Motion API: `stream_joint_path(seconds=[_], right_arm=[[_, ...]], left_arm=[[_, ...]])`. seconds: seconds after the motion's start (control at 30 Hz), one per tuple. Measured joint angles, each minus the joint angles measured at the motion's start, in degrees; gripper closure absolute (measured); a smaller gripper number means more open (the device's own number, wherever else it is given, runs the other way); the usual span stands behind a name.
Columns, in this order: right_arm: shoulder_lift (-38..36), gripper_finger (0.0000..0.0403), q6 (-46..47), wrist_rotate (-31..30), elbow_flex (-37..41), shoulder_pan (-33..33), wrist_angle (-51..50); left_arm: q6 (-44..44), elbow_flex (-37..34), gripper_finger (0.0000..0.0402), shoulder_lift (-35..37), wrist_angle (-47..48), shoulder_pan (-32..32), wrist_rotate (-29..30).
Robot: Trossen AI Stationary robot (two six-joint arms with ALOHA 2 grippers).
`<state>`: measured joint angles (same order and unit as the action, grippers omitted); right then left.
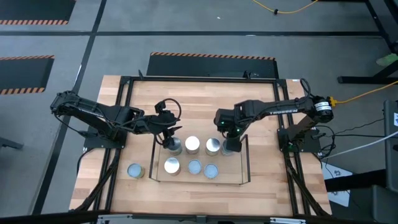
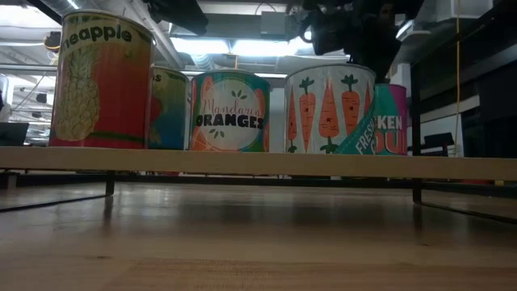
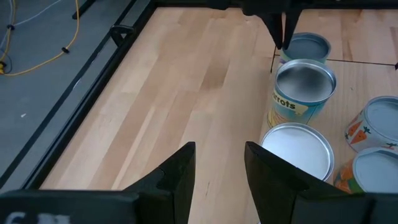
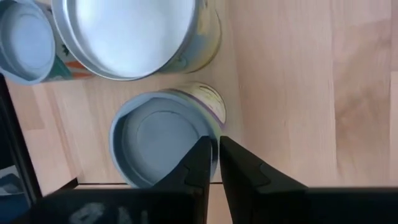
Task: Pick and place cans onto a shelf
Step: Put the blue canned chicken soup on the shelf, then put the green yellow canned spaghetti sauce on the shelf
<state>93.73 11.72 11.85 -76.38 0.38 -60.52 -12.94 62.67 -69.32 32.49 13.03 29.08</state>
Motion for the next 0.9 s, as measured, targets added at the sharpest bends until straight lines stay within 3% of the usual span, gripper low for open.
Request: stream_joint_path(seconds=[0.13, 0.2, 0.4, 0.53, 0.63, 0.9], right_arm=[[0.0, 0.0358, -0.1, 1.8, 0.0, -0.5, -0.1], [0.0, 0.0337, -0.2, 2.3, 0.0, -0.7, -0.3], [0.0, 0.0201, -1.8, -0.1, 0.0, -1.0, -1.6], [0.0, 0.0140, -3.3, -0.1, 0.0, -1.0, -1.9], [0.0, 0.0120, -3.8, 0.0, 0.0, -1.4, -2.1], [-2.2, 0.0115, -2.9, 1.8, -5.1, -2.0, -8.8]], left_arm=[[0.0, 0.0, 0.0269, 0.0, 0.0, 0.0, 0.0], [0.0, 0.0, 0.0269, 0.0, 0.0, 0.0, 0.0], [0.0, 0.0, 0.0269, 0.0, 0.0, 0.0, 0.0], [0.0, 0.0, 0.0269, 0.0, 0.0, 0.0, 0.0], [0.0, 0.0, 0.0269, 0.0, 0.0, 0.0, 0.0], [0.0, 0.0, 0.0269, 0.0, 0.0, 0.0, 0.0]])
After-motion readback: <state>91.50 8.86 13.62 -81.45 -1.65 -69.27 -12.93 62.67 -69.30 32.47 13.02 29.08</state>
